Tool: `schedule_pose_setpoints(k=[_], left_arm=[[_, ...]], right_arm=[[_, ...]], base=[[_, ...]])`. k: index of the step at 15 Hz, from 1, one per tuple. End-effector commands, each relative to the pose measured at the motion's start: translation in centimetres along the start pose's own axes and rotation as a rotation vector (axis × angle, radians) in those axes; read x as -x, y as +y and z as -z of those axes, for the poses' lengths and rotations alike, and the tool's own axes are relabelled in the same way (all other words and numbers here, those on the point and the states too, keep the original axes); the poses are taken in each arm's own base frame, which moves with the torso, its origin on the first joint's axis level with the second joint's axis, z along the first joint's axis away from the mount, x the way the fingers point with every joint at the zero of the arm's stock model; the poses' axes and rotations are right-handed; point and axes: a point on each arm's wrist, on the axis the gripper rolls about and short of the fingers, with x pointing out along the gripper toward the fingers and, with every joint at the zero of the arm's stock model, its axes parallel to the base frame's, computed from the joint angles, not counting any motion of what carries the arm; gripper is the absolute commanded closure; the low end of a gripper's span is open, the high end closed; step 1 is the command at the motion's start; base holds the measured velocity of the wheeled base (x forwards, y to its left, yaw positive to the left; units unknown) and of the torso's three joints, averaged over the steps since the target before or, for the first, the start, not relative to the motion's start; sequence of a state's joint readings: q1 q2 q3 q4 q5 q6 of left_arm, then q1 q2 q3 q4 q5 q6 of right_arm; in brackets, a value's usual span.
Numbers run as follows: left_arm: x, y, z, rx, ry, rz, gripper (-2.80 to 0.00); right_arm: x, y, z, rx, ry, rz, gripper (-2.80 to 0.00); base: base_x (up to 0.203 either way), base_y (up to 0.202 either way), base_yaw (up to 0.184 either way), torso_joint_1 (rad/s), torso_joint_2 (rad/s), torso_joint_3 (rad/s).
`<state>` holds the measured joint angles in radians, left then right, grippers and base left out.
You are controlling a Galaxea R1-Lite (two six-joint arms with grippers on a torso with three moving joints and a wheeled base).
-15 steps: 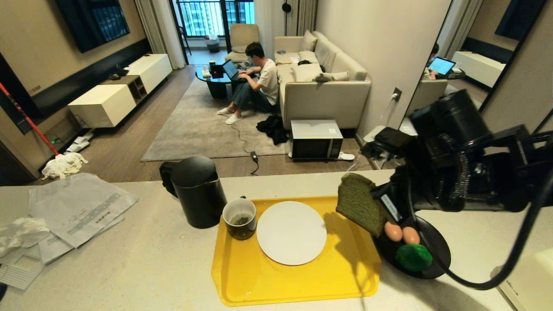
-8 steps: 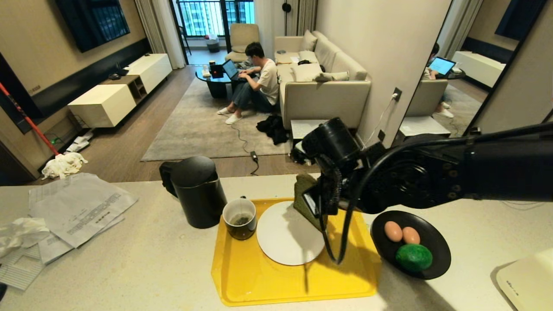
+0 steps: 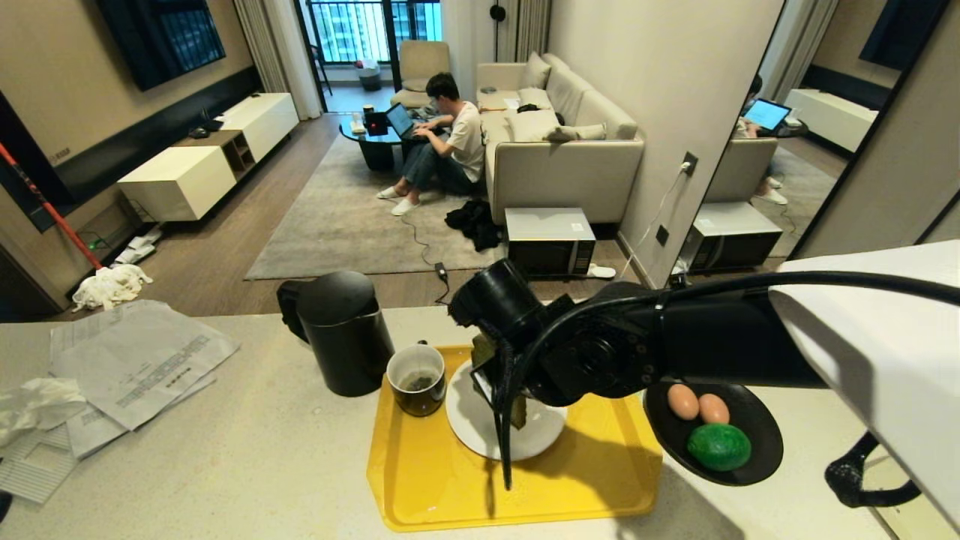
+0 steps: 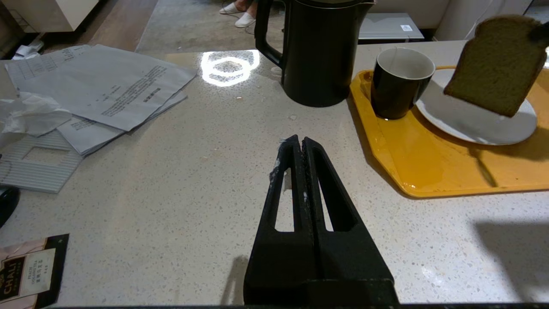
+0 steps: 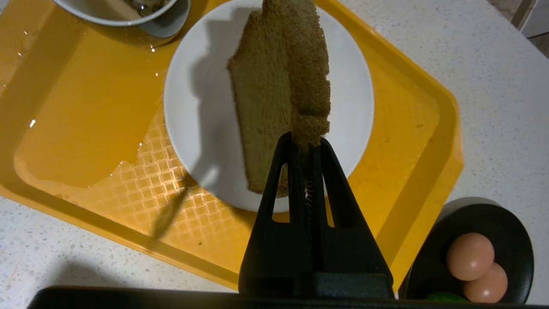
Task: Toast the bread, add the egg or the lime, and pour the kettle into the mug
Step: Put the baked bread on a plate
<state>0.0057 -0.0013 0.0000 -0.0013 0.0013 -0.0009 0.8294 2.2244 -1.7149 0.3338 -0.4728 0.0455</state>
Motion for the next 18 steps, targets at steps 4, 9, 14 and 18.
schedule_pose_setpoints(k=[4, 9, 14, 18], left_arm=[[0.0, 0.0, 0.0, 0.0, -0.001, -0.001, 0.0], [0.0, 0.0, 0.0, 0.0, -0.001, -0.001, 0.0], [0.0, 0.0, 0.0, 0.0, -0.001, -0.001, 0.0], [0.0, 0.0, 0.0, 0.0, -0.001, -0.001, 0.0]], right_arm=[[-2.3, 1.1, 1.0, 0.022, 0.047, 0.005, 0.0], [-2.1, 0.2, 0.8, 0.004, 0.044, 0.016, 0.0], [-0.5, -0.1, 0.1, -0.008, 0.011, 0.006, 0.0], [0.0, 0.8, 0.5, 0.004, 0.036, -0.01, 0.0]], base=[[0.0, 0.0, 0.0, 0.0, 0.0, 0.0], [0.0, 0.0, 0.0, 0.0, 0.0, 0.0], [0.0, 0.0, 0.0, 0.0, 0.0, 0.0], [0.0, 0.0, 0.0, 0.0, 0.0, 0.0]])
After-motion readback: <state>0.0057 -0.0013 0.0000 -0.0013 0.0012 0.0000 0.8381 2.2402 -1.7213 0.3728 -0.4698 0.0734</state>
